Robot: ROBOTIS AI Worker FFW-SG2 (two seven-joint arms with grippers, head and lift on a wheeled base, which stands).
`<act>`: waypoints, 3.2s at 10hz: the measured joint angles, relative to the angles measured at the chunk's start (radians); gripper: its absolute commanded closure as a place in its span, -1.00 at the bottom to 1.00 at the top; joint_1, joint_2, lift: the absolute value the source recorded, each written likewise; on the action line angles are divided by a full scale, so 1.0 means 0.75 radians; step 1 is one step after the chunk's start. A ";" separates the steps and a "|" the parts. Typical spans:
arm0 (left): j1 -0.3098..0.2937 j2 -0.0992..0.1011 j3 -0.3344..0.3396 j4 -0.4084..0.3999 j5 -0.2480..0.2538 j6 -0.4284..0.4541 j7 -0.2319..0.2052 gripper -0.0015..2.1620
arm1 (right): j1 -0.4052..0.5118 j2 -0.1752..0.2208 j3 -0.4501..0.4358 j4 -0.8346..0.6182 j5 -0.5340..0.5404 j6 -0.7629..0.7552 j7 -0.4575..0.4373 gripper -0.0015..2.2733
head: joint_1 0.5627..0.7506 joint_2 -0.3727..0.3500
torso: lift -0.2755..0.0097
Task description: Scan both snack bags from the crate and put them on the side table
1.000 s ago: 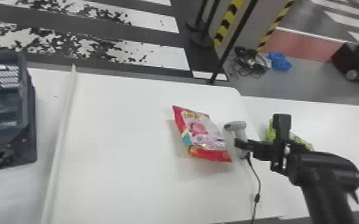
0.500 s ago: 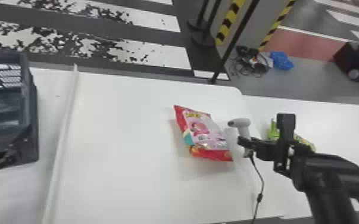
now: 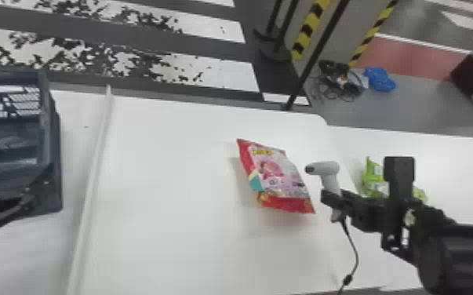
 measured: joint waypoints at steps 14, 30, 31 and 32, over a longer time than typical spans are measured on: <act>0.006 0.003 0.007 -0.001 0.008 -0.003 0.000 -0.91 | 0.058 0.008 0.328 -0.299 0.201 0.249 0.002 0.98 | 0.41 -0.30 | 0.32; 0.010 0.003 0.012 -0.004 0.015 -0.007 -0.001 -0.91 | -0.205 -0.021 0.094 0.373 0.079 -0.184 -0.085 0.98 | 0.41 -0.74 | 0.32; 0.009 0.003 0.013 -0.004 0.015 -0.006 -0.001 -0.91 | -0.231 -0.030 0.103 0.440 0.087 -0.209 -0.101 0.98 | 0.41 -0.77 | 0.32; 0.007 0.004 0.013 -0.003 0.015 -0.004 -0.001 -0.91 | -0.255 -0.042 0.113 0.498 0.094 -0.225 -0.116 0.98 | 0.41 -0.80 | 0.32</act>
